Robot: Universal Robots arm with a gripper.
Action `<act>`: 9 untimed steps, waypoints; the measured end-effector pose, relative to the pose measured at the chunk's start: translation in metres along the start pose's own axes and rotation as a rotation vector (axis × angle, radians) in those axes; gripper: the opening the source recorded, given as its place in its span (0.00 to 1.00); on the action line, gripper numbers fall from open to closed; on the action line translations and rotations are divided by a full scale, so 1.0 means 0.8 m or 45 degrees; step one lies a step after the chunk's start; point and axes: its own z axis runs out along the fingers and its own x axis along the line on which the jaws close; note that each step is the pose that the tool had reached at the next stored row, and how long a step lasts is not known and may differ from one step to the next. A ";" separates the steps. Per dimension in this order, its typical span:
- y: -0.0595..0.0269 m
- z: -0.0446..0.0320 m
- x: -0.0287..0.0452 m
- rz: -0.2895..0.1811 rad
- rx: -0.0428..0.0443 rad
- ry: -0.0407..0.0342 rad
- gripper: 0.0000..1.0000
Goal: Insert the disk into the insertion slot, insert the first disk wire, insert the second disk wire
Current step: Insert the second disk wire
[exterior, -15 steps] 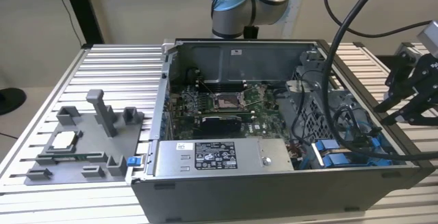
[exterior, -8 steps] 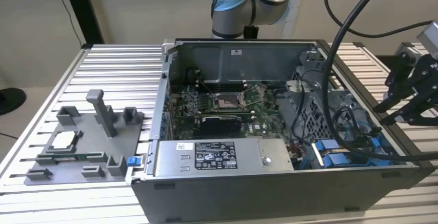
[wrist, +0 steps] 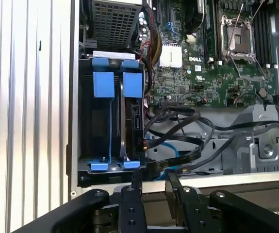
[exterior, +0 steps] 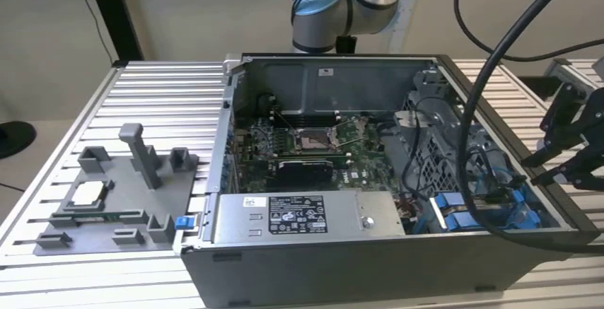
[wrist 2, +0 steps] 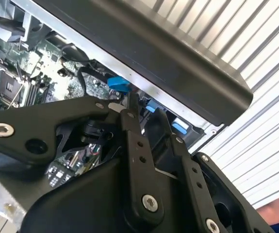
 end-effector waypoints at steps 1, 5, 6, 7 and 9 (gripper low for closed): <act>0.001 0.0010 0.0005 0.001 0.000 -0.0010 1.00; 0.007 0.0047 0.0015 0.004 -0.001 -0.0022 1.00; 0.009 0.0060 0.0018 0.005 -0.001 -0.0028 1.00; 0.010 0.0076 0.0022 0.005 -0.001 -0.0042 1.00; 0.012 0.0103 0.0029 0.005 -0.001 -0.0074 1.00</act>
